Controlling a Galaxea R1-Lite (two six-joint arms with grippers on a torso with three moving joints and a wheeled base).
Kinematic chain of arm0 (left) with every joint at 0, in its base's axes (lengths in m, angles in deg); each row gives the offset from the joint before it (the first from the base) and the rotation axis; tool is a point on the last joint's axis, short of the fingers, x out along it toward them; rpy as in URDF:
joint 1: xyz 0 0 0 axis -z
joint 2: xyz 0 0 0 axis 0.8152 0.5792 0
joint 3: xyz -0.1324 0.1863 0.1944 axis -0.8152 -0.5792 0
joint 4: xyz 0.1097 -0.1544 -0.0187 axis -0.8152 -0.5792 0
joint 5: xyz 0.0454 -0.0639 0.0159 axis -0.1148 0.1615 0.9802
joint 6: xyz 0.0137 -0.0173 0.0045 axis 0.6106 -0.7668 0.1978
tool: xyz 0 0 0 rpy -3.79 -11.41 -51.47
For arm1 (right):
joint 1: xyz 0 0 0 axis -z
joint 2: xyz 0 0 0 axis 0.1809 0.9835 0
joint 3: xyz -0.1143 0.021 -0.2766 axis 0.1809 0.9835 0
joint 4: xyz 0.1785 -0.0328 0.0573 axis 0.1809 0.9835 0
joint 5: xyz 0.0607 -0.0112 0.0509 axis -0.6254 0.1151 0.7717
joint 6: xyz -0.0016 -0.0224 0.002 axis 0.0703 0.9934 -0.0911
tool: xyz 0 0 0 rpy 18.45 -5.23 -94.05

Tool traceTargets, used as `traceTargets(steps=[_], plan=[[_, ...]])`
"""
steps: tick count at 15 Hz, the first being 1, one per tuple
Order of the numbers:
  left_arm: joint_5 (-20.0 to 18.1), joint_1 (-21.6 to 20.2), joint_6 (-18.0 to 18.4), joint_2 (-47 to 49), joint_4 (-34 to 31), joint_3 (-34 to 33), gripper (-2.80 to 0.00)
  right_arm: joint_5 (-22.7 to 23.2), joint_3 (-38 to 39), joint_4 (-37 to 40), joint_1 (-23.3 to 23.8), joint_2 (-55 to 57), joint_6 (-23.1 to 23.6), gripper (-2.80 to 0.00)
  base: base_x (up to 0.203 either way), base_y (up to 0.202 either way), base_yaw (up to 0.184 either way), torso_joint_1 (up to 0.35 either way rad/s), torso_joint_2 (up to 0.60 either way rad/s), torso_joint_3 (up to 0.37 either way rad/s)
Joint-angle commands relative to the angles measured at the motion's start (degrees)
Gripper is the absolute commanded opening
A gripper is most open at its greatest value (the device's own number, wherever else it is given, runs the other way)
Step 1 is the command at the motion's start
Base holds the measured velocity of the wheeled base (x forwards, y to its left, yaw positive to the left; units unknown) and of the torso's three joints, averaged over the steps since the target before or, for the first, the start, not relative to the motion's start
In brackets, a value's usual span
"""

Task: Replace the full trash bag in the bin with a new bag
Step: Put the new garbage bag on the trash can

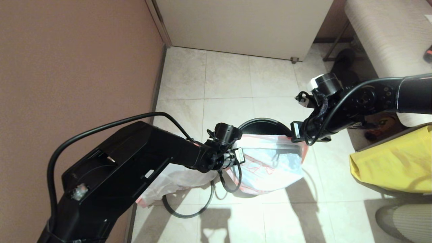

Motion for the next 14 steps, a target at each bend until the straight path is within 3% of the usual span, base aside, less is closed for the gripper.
traceTargets(steps=[1,3,6,8,9,10,14], plan=[[-4.17,-0.37,-0.2,-0.71,-3.37,-0.2,-2.8,1.77,-0.59,0.25,0.7,0.16,4.66,-2.8,0.0,0.0,0.0,0.0,0.0,0.0],[-8.05,-1.5,-0.17,-1.51,-6.82,0.54,-2.8,4.53,-1.37,1.37,1.97,0.77,10.48,-2.8,0.0,0.0,0.0,0.0,0.0,0.0],[-9.47,-1.52,-0.08,-2.06,-7.74,0.45,-2.8,9.3,-2.41,2.43,2.61,0.85,16.4,-2.8,0.0,0.0,0.0,0.0,0.0,0.0],[-9.39,-1.58,-0.07,-2.03,-7.75,0.54,-2.8,9.55,-4.15,2.43,2.15,2.1,18.54,-2.8,0.0,0.0,0.0,0.0,0.0,0.0],[-9.31,-1.58,-0.02,-1.7,-7.68,0.54,-2.8,9.61,-4.66,2.43,1.8,2.25,19.27,-0.52,0.0,0.0,0.0,0.0,0.0,0.0],[-9.12,-1.5,0.01,-1.14,-7.54,0.56,-2.8,9.61,-4.99,2.28,0.92,2.47,19.46,0.0,0.0,0.0,0.0,0.0,0.0,0.0],[-8.94,-1.5,0.02,-0.81,-7.15,0.71,-2.8,9.38,-5.47,1.4,-0.88,5.03,22.52,0.0,0.0,0.0,0.0,0.0,0.0,0.0]])
